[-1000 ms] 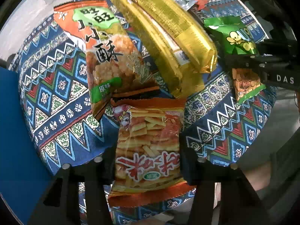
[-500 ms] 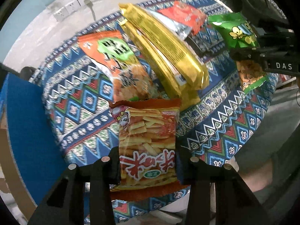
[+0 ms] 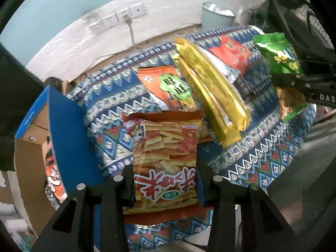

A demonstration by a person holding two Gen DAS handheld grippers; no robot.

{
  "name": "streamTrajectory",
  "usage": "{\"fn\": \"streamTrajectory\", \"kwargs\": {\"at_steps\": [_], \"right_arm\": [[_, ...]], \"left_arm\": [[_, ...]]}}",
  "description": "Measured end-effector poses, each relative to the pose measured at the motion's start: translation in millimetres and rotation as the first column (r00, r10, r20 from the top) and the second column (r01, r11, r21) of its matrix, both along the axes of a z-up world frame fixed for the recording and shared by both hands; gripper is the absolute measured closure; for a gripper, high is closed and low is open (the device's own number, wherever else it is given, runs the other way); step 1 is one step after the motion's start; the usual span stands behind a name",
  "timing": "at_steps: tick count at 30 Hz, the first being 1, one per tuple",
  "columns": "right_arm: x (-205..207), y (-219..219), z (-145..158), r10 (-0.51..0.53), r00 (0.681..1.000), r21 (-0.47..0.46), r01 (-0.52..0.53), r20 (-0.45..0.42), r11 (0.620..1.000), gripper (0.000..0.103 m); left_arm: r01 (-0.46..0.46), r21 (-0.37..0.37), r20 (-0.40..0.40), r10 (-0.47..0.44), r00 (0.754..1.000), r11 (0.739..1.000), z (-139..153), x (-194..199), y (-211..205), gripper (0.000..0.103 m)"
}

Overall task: Organize snacks
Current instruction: 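Lift both bags and carry them over the cardboard box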

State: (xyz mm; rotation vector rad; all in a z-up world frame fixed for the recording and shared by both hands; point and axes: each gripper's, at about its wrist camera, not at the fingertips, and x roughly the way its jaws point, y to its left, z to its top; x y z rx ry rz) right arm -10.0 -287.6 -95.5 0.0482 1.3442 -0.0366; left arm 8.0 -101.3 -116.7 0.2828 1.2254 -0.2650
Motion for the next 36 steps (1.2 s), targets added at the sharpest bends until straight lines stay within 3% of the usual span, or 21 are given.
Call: {"fn": "streamTrajectory", "kwargs": {"at_steps": [13,36], "right_arm": [[26.1,41.6,29.9,0.119,0.990,-0.018,-0.118,0.079,0.993,0.064],[85.5,148.8,50.7,0.302,0.945,0.034,-0.308,0.124,0.951,0.064]], "left_arm": [[-0.057,0.020,0.114,0.054,0.992,0.998,32.7,5.1,30.3,0.060],[-0.189,0.003,0.212,0.184,0.960,0.982,72.5,4.6,110.3,0.060]]}}
